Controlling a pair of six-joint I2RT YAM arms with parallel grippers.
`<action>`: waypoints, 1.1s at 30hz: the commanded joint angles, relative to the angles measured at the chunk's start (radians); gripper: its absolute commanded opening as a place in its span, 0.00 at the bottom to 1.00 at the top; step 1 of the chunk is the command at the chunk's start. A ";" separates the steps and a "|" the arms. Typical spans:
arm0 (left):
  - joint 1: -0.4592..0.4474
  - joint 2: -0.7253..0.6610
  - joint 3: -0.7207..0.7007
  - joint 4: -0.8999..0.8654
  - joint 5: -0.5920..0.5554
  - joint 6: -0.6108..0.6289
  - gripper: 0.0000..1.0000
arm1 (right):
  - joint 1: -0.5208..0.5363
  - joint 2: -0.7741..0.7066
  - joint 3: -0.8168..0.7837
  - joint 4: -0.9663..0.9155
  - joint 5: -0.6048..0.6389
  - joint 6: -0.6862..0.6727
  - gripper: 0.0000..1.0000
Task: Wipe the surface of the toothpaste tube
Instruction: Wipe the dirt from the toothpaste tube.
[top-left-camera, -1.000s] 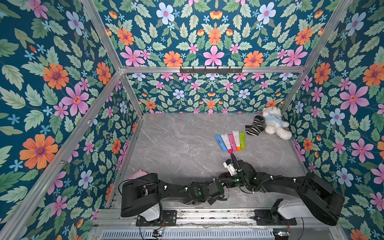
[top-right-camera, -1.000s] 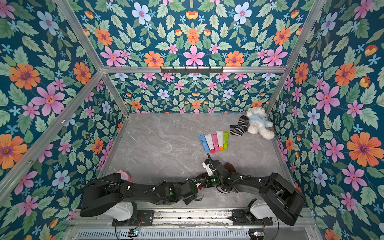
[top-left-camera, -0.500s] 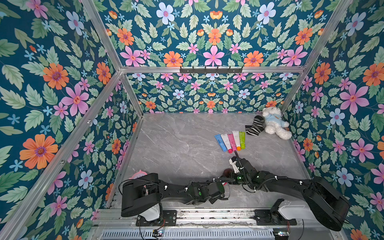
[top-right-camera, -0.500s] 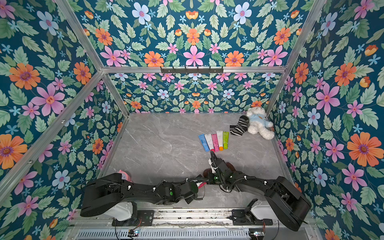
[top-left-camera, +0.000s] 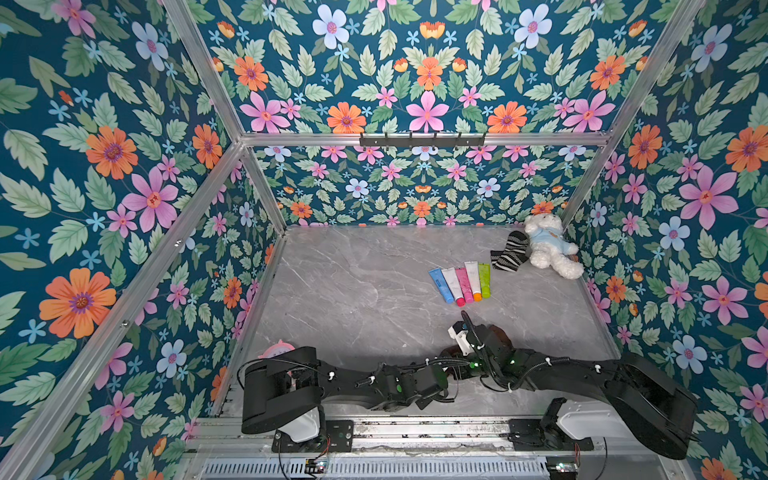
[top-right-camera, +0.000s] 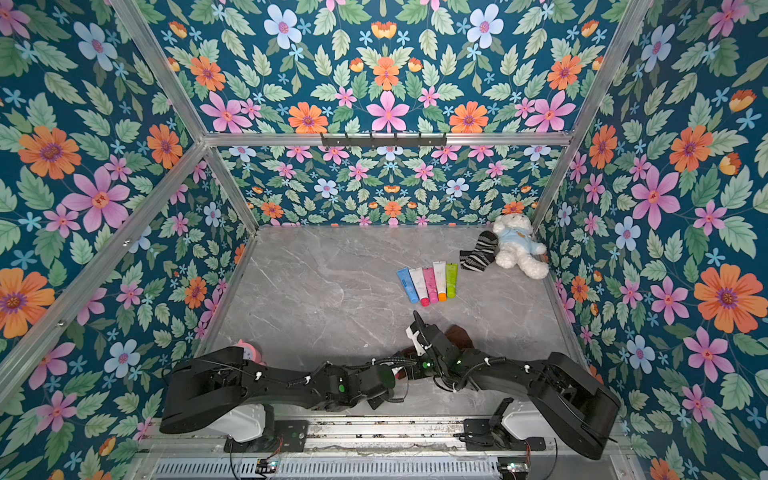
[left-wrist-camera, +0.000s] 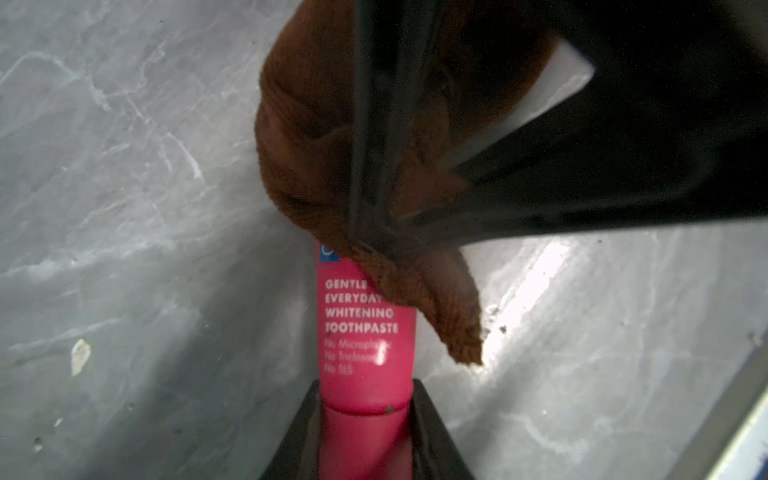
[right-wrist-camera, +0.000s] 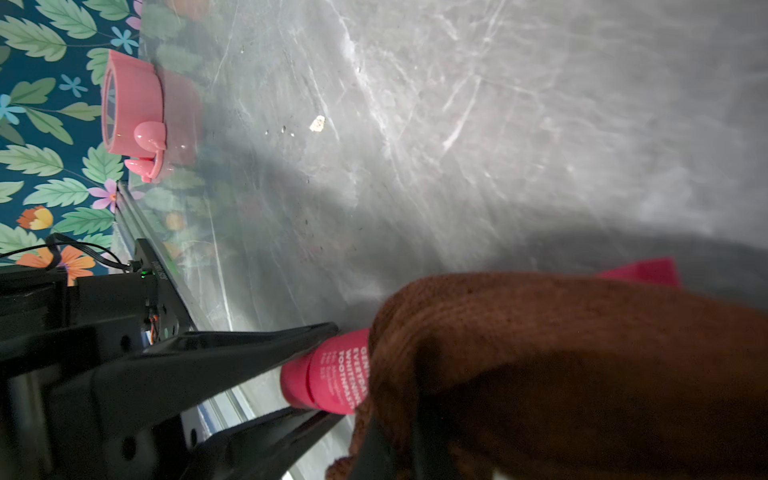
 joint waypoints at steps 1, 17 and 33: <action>-0.001 -0.020 -0.006 0.053 -0.026 0.011 0.00 | -0.005 0.059 -0.004 -0.032 0.008 0.034 0.00; -0.006 -0.083 -0.051 0.072 -0.055 0.007 0.00 | -0.110 -0.093 0.004 -0.351 0.280 0.003 0.00; -0.017 -0.064 -0.039 0.070 -0.062 0.014 0.00 | -0.021 -0.071 0.046 -0.026 -0.070 0.010 0.00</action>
